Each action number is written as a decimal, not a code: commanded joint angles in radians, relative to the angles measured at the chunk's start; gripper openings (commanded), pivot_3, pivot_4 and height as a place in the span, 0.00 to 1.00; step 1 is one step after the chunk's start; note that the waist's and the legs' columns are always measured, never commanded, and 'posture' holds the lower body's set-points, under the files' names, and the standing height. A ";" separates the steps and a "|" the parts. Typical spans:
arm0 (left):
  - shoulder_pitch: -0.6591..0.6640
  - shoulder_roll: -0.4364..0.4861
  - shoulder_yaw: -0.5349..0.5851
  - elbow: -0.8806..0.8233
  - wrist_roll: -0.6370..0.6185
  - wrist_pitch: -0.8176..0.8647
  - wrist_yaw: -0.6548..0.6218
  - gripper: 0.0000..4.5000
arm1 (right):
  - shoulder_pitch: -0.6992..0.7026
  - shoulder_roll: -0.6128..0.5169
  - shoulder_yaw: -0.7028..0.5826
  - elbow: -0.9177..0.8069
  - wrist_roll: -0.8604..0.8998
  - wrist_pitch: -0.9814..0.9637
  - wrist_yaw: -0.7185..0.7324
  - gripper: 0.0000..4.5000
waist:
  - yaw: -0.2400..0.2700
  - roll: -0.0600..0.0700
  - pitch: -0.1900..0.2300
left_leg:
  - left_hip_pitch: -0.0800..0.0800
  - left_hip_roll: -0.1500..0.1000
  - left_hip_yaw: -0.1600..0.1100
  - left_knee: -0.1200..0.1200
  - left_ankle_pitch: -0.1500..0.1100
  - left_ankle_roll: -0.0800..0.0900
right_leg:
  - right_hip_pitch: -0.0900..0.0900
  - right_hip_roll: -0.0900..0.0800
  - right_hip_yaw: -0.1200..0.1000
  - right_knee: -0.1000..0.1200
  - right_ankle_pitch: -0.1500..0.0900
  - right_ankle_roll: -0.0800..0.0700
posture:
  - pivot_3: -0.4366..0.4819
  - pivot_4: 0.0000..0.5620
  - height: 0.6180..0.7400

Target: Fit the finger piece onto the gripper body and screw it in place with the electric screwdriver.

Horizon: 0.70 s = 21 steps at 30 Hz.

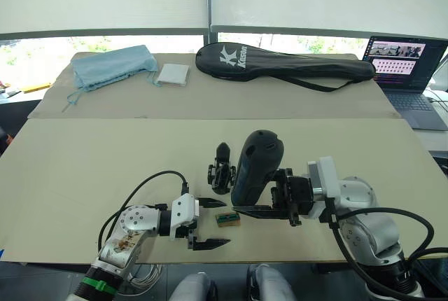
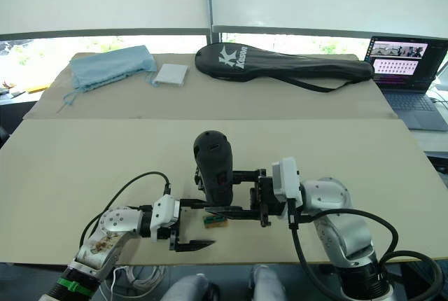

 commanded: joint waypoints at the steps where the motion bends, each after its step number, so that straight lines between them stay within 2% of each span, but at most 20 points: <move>1: 0.014 -0.009 -0.032 0.023 0.017 -0.004 0.006 1.00 | -0.018 -0.006 -0.001 -0.022 0.018 -0.023 -0.005 0.43 | 0.000 0.000 0.000 | 0.000 0.000 0.000 0.000 0.000 0.000 | 0.000 0.000 0.000 0.000 0.000 0.000 | 0.48 0.27 1.00; 21: 0.036 -0.016 -0.036 0.048 0.017 -0.036 0.018 1.00 | -0.013 -0.009 0.022 -0.005 -0.007 -0.039 -0.012 0.43 | 0.002 0.001 -0.002 | 0.000 0.000 0.000 0.000 -0.001 0.001 | 0.000 -0.001 0.000 0.000 0.000 0.000 | 0.48 0.27 1.00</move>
